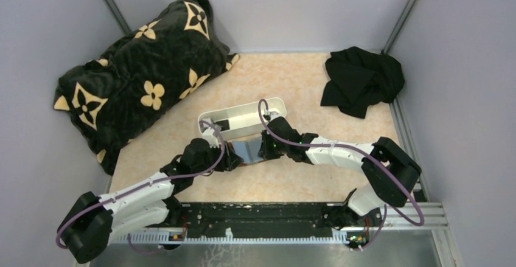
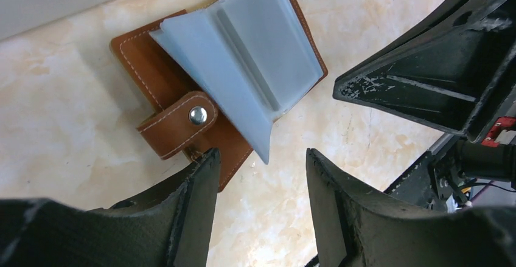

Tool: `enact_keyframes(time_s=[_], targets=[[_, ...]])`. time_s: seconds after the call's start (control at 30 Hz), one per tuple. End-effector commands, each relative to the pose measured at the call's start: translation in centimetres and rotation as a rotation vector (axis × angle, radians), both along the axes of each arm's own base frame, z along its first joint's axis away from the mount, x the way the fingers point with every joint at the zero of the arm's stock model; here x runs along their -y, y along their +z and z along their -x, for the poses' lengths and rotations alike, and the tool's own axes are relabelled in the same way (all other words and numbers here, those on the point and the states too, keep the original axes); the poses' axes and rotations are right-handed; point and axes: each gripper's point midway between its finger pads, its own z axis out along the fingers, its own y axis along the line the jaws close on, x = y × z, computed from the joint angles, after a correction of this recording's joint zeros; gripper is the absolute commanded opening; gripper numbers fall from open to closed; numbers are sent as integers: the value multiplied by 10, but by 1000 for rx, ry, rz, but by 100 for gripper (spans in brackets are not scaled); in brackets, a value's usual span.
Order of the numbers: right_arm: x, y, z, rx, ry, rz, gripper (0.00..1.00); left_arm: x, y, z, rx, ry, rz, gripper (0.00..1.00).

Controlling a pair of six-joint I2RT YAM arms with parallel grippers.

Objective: Take the credit cards out of the card holder

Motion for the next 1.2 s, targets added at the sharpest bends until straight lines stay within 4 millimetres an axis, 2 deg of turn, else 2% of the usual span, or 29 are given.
enact_keyframes(time_s=[0.0, 0.13, 0.4, 0.47, 0.6, 0.67, 0.77, 0.8, 0.83, 0.93, 1.07, 1.17], targets=[[4, 11, -7, 40, -30, -15, 0, 11, 17, -6, 30, -21, 68, 60], [3, 7, -8, 34, -31, -16, 0, 0, 20, -9, -3, 32, 36, 58], [6, 1, -6, 21, -42, -26, 0, -14, 80, -25, 113, 112, 31, 54], [6, 0, -6, 17, -40, -27, 0, -5, 90, -28, 113, 86, 46, 54], [9, 1, -7, 15, -43, -20, 0, 30, 103, -22, 125, -35, 239, 55], [10, 3, -8, 20, -46, -20, 0, 41, 96, -20, 93, -61, 307, 55], [12, 11, -11, 36, -54, -30, 0, 47, 69, -17, 26, -85, 277, 54], [13, 12, -11, 42, -56, -31, 4, 47, 62, -16, 15, -91, 271, 54], [14, 15, -12, 51, -58, -31, 15, 46, 56, -15, 8, -90, 268, 54], [18, 17, -17, 71, -76, -9, 31, 39, 39, -11, -5, -76, 251, 54], [17, 21, -20, 78, -74, -8, 38, 28, 17, -6, -40, -53, 225, 55], [14, 22, -21, 83, -72, -18, 38, 23, 2, -4, -75, -45, 216, 55]])
